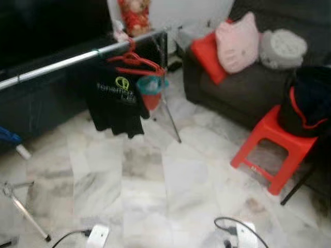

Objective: Hang hanger

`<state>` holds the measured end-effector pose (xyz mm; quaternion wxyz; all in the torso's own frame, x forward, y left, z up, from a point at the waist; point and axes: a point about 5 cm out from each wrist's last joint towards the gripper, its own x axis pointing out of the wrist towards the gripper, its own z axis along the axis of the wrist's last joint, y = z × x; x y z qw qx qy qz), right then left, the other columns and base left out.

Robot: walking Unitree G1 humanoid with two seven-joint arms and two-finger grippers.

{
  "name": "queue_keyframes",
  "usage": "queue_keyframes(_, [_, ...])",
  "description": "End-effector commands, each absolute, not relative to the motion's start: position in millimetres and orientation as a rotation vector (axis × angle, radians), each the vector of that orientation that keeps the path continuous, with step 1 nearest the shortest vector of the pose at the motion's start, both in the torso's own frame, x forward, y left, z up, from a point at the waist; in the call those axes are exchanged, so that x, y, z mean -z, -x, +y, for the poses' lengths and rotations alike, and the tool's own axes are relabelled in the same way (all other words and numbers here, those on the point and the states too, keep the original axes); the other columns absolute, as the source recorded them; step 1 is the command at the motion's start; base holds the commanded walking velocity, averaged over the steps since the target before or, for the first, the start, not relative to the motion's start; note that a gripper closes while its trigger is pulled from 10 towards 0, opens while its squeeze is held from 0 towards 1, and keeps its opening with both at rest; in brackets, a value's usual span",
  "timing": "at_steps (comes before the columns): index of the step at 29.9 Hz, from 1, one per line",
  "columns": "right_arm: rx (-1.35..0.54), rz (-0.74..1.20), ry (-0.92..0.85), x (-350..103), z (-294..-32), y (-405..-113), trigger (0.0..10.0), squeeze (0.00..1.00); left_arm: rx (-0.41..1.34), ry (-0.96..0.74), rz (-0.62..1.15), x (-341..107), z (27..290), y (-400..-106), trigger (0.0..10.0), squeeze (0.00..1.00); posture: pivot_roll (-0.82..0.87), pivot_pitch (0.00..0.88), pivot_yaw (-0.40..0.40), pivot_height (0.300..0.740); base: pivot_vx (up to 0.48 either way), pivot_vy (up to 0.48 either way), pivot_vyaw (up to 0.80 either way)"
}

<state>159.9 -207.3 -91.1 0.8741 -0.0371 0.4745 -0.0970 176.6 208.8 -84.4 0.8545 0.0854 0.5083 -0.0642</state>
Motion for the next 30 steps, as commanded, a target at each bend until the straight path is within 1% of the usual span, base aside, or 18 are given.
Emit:
queue_keyframes(1, [0.191,0.991,0.065,91.7,-200.8,-161.2,10.0,0.0,0.138,-0.194,1.085,85.9,211.0,-172.4,10.0,0.0,-0.02,0.0,0.032,0.74,0.0,0.0,-0.7])
queue_keyframes(30, [0.192,0.986,0.056,91.6,-198.7,-162.0,10.0,0.0,0.145,-0.208,1.092,85.7,212.4,-172.3,10.0,0.0,-0.02,0.0,0.034,0.74,0.0,0.0,-0.67])
